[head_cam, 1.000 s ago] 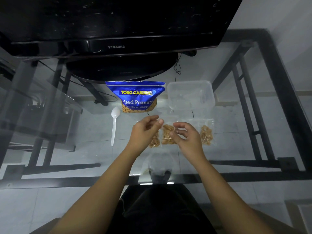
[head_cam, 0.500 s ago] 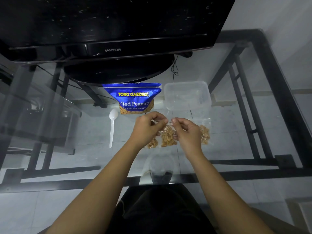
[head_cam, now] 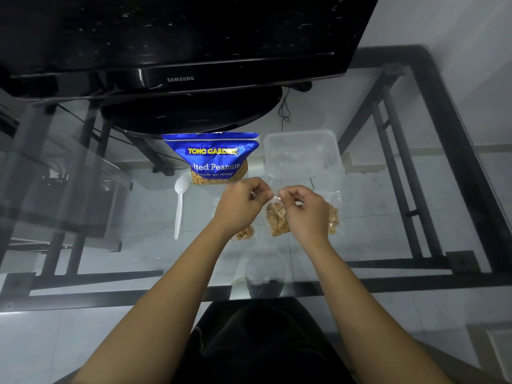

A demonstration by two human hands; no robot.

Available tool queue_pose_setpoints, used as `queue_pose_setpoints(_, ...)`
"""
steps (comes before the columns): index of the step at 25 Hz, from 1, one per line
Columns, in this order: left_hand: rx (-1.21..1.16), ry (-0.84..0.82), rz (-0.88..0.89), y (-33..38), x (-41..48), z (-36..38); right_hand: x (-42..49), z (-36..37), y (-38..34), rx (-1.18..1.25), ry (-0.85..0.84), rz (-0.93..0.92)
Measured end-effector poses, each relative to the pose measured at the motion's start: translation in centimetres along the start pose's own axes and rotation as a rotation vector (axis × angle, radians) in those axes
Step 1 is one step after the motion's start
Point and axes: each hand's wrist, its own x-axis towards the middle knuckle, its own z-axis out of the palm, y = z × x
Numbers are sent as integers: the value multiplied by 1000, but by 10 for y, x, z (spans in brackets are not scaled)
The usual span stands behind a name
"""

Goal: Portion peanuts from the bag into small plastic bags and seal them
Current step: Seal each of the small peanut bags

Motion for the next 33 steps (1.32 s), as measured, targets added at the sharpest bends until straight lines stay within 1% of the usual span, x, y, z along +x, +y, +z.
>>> queue_pose_setpoints(3, -1, -17, -36, -4, -2, -2, 2, -3, 2, -27, 15, -14)
queue_pose_setpoints(7, 24, 3, -59, -7, -5, -3, 3, -9, 4, -30, -17, 9)
queue_pose_setpoints(8, -45, 14, -110, -8, -8, -1, 3, -10, 4, 7, -38, 38)
queue_pose_setpoints(9, -173, 8, -187, -8, -13, 2, 3, -10, 4, 90, -59, 92)
queue_pose_setpoints(11, -440, -71, -337, -7, -23, 11, 2, -10, 4, 287, -101, 224)
queue_pose_setpoints(12, -492, -102, -362, -9, -28, 17, 3, -10, 5, 323, -122, 252)
queue_pose_setpoints(13, -491, -108, -372, -11, -32, 24, 4, -11, 8, 291, -142, 247)
queue_pose_setpoints(14, -459, -80, -387, -15, -34, 29, 6, -12, 12, 198, -156, 211)
queue_pose_setpoints(15, -390, -30, -398, -19, -33, 32, 8, -15, 18, 31, -146, 139)
queue_pose_setpoints(17, -176, 52, -370, -28, -32, 39, 12, -23, 32, -342, -68, -20)
queue_pose_setpoints(18, -64, 68, -342, -30, -32, 42, 14, -26, 37, -464, -40, -47)
queue_pose_setpoints(19, 33, 64, -325, -31, -31, 45, 16, -27, 42, -541, -40, -30)
queue_pose_setpoints(21, 176, 37, -314, -27, -30, 50, 18, -25, 49, -639, -94, 10)
queue_pose_setpoints(23, 272, 50, -266, -22, -28, 54, 20, -20, 53, -655, -123, 20)
queue_pose_setpoints(26, 336, 118, -206, -18, -31, 59, 20, -15, 58, -610, -98, 22)
queue_pose_setpoints(28, 355, 176, -150, -20, -36, 61, 15, -13, 62, -619, -83, -23)
queue_pose_setpoints(30, 307, 216, -118, -23, -40, 58, 11, -13, 64, -594, -46, -108)
queue_pose_setpoints(32, 205, 226, -86, -27, -40, 52, 6, -14, 62, -466, -42, -163)
queue_pose_setpoints(33, 140, 233, -69, -27, -38, 50, 3, -15, 60, -363, -57, -149)
